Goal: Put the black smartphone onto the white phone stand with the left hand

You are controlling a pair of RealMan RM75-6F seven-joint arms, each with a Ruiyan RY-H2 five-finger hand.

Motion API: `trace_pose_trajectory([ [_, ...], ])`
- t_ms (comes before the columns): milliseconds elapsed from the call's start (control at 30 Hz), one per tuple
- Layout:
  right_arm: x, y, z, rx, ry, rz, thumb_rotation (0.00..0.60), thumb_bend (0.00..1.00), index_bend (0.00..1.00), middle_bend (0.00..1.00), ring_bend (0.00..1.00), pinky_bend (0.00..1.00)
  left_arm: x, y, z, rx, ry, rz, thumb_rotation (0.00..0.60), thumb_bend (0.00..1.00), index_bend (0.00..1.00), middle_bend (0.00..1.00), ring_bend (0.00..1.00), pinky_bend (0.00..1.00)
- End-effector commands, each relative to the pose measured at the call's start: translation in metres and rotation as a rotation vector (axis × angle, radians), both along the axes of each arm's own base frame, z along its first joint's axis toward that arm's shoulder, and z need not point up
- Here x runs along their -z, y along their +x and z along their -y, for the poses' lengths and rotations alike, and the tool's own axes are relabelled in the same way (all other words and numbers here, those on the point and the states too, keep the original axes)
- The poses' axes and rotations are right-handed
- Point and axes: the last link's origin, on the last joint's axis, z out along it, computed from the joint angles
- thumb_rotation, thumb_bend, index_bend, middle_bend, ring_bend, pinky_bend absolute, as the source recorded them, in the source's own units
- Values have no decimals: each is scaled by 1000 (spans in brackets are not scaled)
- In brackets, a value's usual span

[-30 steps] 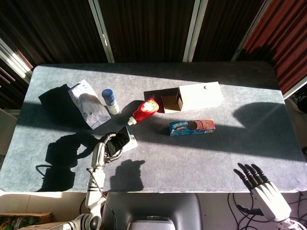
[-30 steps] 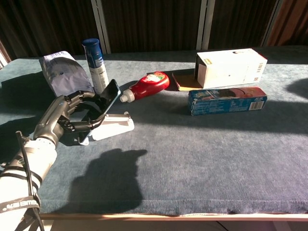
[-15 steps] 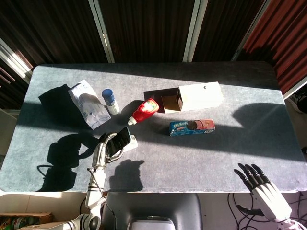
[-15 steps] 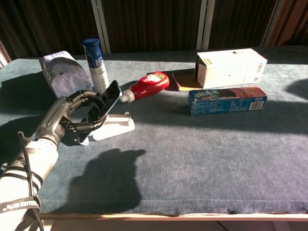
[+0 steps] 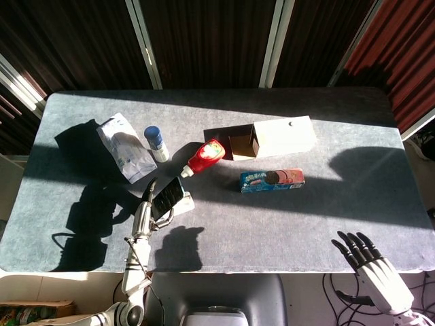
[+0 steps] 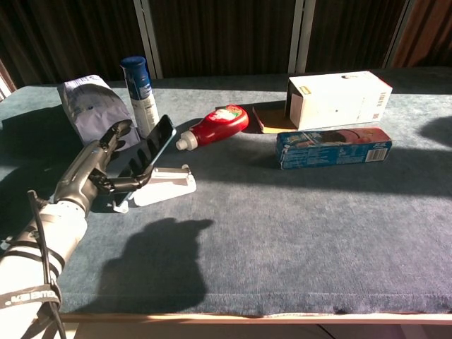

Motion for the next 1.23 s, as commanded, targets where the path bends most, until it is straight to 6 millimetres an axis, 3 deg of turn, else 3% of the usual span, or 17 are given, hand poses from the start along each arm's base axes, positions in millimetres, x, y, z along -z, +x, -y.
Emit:
trace_pose_trajectory([
  [33, 0, 0, 0, 0, 0, -1, 600, 249, 0, 0, 0, 0, -2, 1, 1, 7, 3, 4, 600, 350, 0, 0, 0, 0],
  [233, 1, 0, 0, -1, 0, -3, 600, 248, 0, 0, 0, 0, -15, 5, 6, 47, 41, 20, 600, 352, 0, 0, 0, 0],
  [433, 1, 0, 0, -1, -1, -6, 600, 248, 0, 0, 0, 0, -52, -2, 20, 126, 122, 23, 600, 350, 0, 0, 0, 0],
  [567, 1, 0, 0, 0, 0, -5, 600, 249, 0, 0, 0, 0, -64, -7, 24, 144, 143, 15, 600, 349, 0, 0, 0, 0],
  [700, 0, 0, 0, 1, -8, -3, 600, 249, 0, 0, 0, 0, -114, -42, 46, 218, 141, -149, 600, 365, 0, 0, 0, 0],
  [733, 0, 0, 0, 4, -15, -4, 600, 249, 0, 0, 0, 0, -134, -61, 56, 228, 110, -272, 600, 368, 0, 0, 0, 0],
  [767, -1, -1, 1, 7, -26, -8, 600, 249, 0, 0, 0, 0, -161, -102, 76, 210, 27, -562, 600, 369, 0, 0, 0, 1],
  [800, 0, -1, 2, 11, -37, -14, 600, 249, 0, 0, 0, 0, -191, -127, 101, 171, -72, -786, 600, 370, 0, 0, 0, 1],
  [833, 1, -1, 2, 14, -43, -17, 600, 249, 0, 0, 0, 0, -202, -129, 108, 142, -94, -845, 600, 371, 0, 0, 0, 0],
  [967, 3, 0, 4, 21, -69, -28, 600, 249, 0, 0, 0, 0, -215, -124, 115, 78, -76, -968, 600, 372, 0, 0, 0, 0],
  [1233, 5, -1, 4, 20, -64, -38, 600, 249, 0, 0, 0, 0, -215, -122, 115, 77, -77, -956, 600, 371, 0, 0, 0, 0],
])
